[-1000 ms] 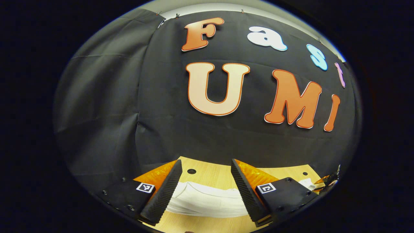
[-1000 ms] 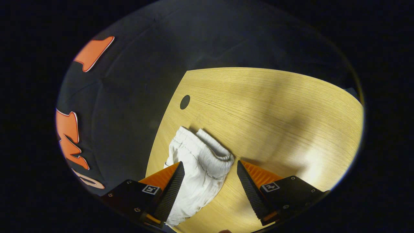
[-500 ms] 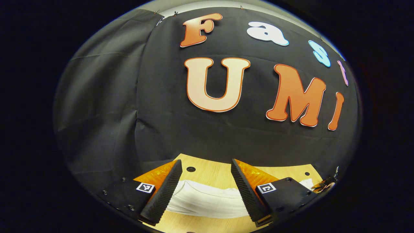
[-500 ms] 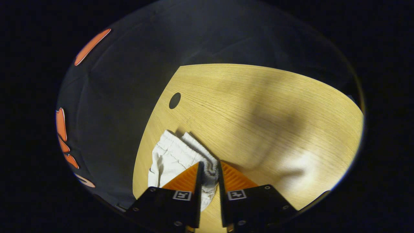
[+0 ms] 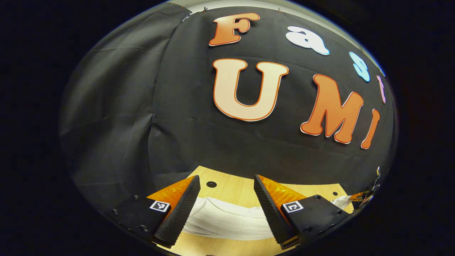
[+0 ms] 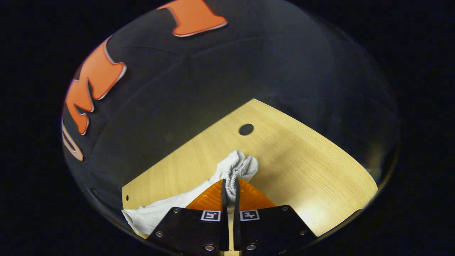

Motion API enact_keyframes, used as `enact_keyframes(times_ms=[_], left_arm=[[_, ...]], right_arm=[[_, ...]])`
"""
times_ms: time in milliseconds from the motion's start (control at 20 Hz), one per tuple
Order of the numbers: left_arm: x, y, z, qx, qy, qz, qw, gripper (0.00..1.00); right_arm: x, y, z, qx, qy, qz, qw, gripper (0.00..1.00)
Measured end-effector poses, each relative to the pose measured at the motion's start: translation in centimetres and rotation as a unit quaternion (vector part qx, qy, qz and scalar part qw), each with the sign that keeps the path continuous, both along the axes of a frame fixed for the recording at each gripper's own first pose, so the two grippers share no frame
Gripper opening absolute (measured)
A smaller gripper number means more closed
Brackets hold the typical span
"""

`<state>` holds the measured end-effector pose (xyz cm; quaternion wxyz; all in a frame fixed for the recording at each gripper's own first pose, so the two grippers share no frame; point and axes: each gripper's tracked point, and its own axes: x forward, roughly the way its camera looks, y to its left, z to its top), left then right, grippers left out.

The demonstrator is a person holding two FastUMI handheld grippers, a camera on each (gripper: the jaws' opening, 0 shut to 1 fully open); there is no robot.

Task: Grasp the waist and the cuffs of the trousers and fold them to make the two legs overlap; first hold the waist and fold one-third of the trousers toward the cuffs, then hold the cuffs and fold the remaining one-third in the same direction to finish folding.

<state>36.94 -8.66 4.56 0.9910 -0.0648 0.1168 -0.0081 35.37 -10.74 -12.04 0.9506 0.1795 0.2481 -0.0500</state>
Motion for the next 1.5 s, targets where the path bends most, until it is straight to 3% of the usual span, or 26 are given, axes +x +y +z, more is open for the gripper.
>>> enact_keyframes(times_ms=[200, 350, 600, 750, 900, 1100, 1300, 1500], left_arm=[[1.1, 4.6, -1.2, -0.010, 0.010, -0.031, 0.999, 0.99], [1.8, 9.2, -1.4, -0.039, 0.019, -0.051, 0.998, 0.99], [2.7, 16.7, -2.6, -0.049, 0.028, -0.064, 0.996, 0.99], [2.3, 19.5, -3.1, -0.055, 0.031, -0.072, 0.995, 0.99], [1.3, 21.5, -3.6, -0.051, 0.035, -0.078, 0.995, 0.99], [0.8, 23.5, -4.5, -0.051, 0.042, -0.075, 0.995, 0.99], [0.8, 24.7, -4.9, -0.058, 0.046, -0.068, 0.995, 0.99], [1.1, 23.9, -5.2, -0.062, 0.052, -0.071, 0.994, 0.99]], right_arm=[[-3.0, 6.3, 7.1, -0.003, -0.039, 0.036, 0.999, 0.05], [-4.7, 12.9, 9.7, -0.009, -0.055, 0.063, 0.996, 0.05], [-5.7, 28.4, 8.4, -0.016, -0.051, 0.124, 0.991, 0.05], [-5.6, 34.6, 6.5, -0.006, -0.025, 0.156, 0.987, 0.05], [-4.4, 34.7, 4.4, -0.029, 0.006, 0.162, 0.986, 0.05], [-4.9, 33.7, 7.3, -0.072, 0.017, 0.159, 0.984, 0.05], [-4.9, 34.0, 6.5, -0.075, 0.011, 0.154, 0.985, 0.05], [-5.1, 34.6, 5.1, -0.069, 0.040, 0.165, 0.983, 0.08]])
